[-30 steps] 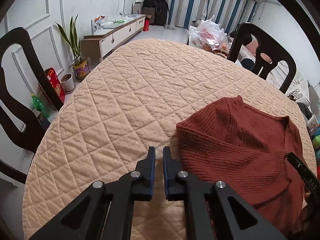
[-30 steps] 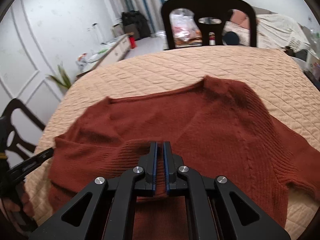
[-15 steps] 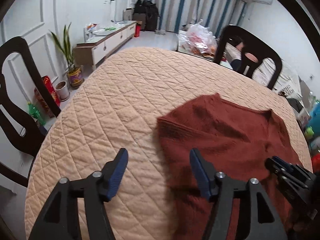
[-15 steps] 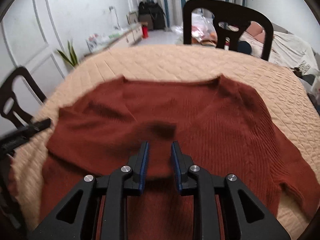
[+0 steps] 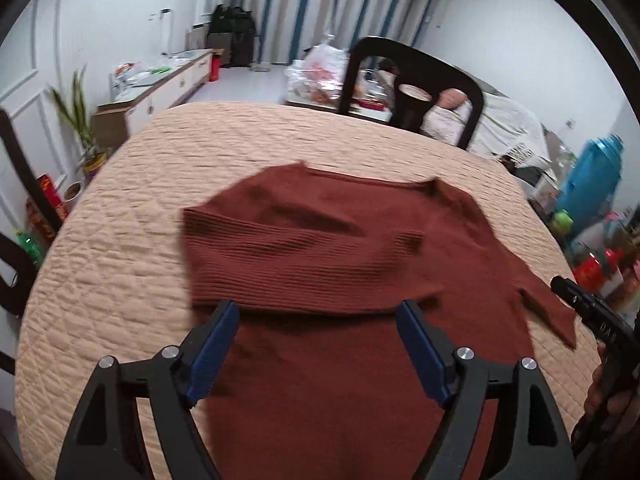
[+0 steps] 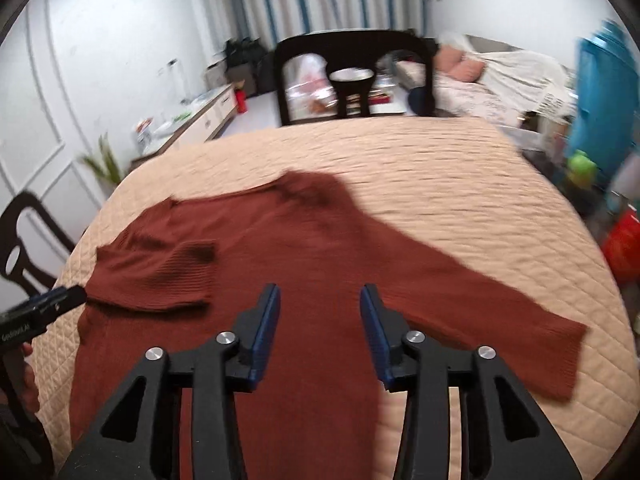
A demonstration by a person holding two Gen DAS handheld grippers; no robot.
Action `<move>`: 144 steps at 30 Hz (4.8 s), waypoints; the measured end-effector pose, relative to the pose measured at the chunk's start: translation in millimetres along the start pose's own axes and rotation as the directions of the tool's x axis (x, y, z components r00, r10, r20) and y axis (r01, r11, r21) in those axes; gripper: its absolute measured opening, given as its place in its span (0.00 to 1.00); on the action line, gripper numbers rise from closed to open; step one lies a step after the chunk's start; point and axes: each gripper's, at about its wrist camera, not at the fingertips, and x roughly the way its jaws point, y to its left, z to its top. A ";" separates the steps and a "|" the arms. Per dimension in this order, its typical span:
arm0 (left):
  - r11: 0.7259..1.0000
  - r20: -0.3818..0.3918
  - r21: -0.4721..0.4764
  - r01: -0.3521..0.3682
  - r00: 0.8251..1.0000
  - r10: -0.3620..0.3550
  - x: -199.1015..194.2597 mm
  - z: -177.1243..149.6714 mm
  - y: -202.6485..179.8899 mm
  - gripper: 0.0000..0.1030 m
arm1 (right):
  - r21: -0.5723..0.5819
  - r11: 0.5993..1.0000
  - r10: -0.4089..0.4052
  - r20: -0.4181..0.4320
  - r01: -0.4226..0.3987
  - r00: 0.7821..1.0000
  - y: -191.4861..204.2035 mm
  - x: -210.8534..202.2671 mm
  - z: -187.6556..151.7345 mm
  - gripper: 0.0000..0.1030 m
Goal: Fold small clothes
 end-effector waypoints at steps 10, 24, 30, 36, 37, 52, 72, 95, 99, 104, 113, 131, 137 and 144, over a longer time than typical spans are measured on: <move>0.994 -0.054 0.078 0.082 0.995 -0.078 15.7 -12.6 -63.5 0.84 | 0.208 0.966 -0.150 -0.027 0.152 0.988 -116.1 -24.5 -17.1 0.42; 0.977 -0.117 0.145 0.155 0.983 -0.138 36.5 -25.0 -118.8 0.84 | 0.303 0.938 -0.153 -0.076 0.169 0.985 -183.0 -21.6 -37.6 0.48; 0.967 -0.151 0.175 0.186 0.975 -0.160 46.2 -31.7 -139.6 0.84 | 0.333 0.933 -0.107 -0.097 0.134 0.990 -194.6 -11.0 -45.2 0.48; 0.962 -0.176 0.187 0.199 0.970 -0.167 54.7 -35.3 -150.0 0.84 | 0.316 0.942 -0.084 -0.102 0.113 0.991 -189.3 -5.3 -47.2 0.48; 0.961 -0.179 0.190 0.201 0.970 -0.167 55.4 -36.1 -151.1 0.84 | 0.310 0.943 -0.090 -0.103 0.118 0.991 -188.0 -4.1 -47.2 0.48; 0.957 -0.188 0.204 0.206 0.968 -0.168 64.7 -36.8 -151.2 0.84 | 0.303 0.945 -0.102 -0.083 0.122 0.991 -181.8 -5.0 -44.9 0.14; 0.947 -0.173 0.154 0.281 0.952 -0.254 53.5 -21.8 -129.6 0.84 | 0.226 0.968 0.096 0.062 -0.108 0.993 -106.9 -27.6 10.5 0.10; 0.973 -0.129 0.062 0.224 0.968 -0.215 42.3 -12.9 -59.2 0.84 | 0.077 0.933 0.353 -0.025 -0.351 0.935 30.8 40.0 42.8 0.09; 0.980 -0.130 0.030 0.199 0.972 -0.193 44.3 -11.6 -46.4 0.84 | 0.082 0.917 0.396 -0.055 -0.392 0.916 44.8 51.5 43.2 0.09; 0.979 -0.128 0.018 0.205 0.971 -0.201 44.8 -10.2 -38.8 0.84 | 0.071 0.906 0.423 -0.085 -0.418 0.902 62.5 63.5 41.0 0.09; 0.983 -0.139 0.023 0.185 0.974 -0.180 44.3 -13.0 -26.0 0.84 | 0.031 0.889 0.458 -0.102 -0.458 0.883 94.2 68.7 44.0 0.09; 0.983 -0.129 0.013 0.182 0.975 -0.179 31.3 -18.9 -5.9 0.84 | -0.050 0.879 0.464 -0.147 -0.475 0.874 116.4 67.6 35.6 0.09; 0.984 -0.102 -0.030 0.174 0.979 -0.177 30.4 -13.5 0.8 0.84 | -0.086 0.927 0.354 -0.123 -0.365 0.927 86.5 57.8 35.6 0.21; 0.986 -0.088 -0.045 0.158 0.983 -0.162 24.2 -12.9 10.7 0.84 | -0.220 0.911 0.316 -0.172 -0.349 0.933 91.9 60.8 11.1 0.40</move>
